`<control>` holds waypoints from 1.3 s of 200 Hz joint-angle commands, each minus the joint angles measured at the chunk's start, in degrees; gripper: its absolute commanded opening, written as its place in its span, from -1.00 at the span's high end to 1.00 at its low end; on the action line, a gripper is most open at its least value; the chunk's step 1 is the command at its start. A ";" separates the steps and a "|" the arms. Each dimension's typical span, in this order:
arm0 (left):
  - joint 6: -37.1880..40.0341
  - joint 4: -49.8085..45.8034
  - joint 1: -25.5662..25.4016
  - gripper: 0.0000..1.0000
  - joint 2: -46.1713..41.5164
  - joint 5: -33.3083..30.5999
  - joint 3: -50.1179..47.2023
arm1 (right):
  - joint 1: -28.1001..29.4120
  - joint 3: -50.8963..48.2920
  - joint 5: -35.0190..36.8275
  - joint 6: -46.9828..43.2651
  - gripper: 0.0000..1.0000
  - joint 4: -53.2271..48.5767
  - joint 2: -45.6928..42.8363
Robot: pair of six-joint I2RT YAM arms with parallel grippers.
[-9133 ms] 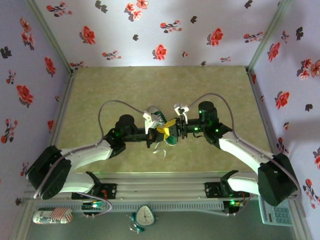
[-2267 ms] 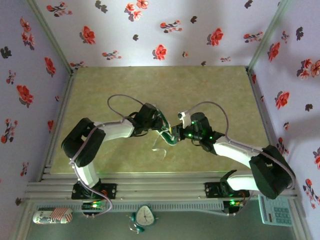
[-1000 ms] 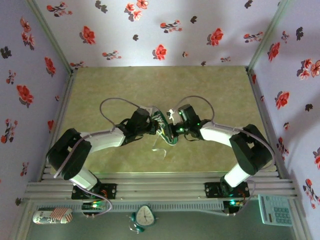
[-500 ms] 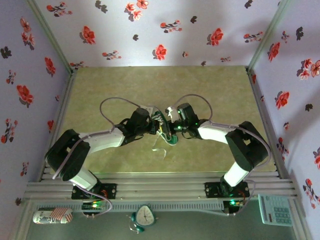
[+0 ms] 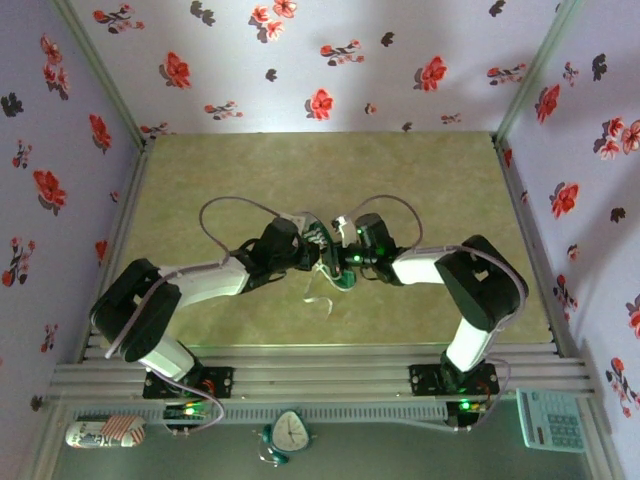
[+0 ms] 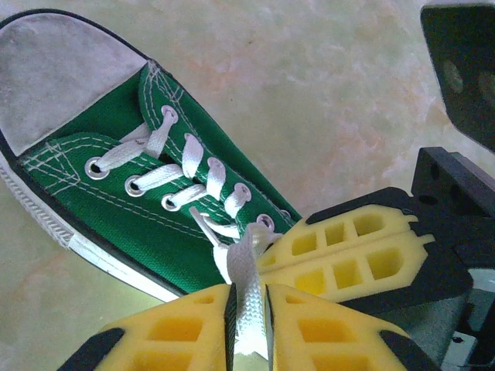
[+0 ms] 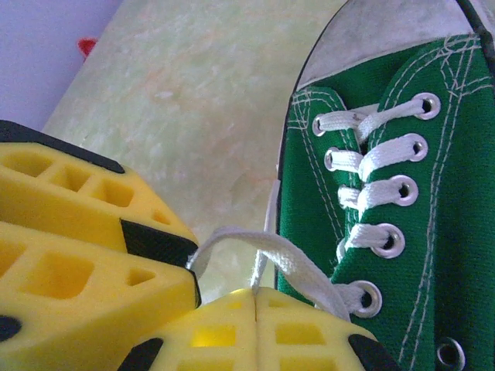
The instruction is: Tie the shoes
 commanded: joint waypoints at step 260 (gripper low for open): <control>-9.48 -7.13 6.58 0.30 2.47 -2.59 8.79 | 0.40 -1.86 2.54 0.93 1.00 10.45 3.73</control>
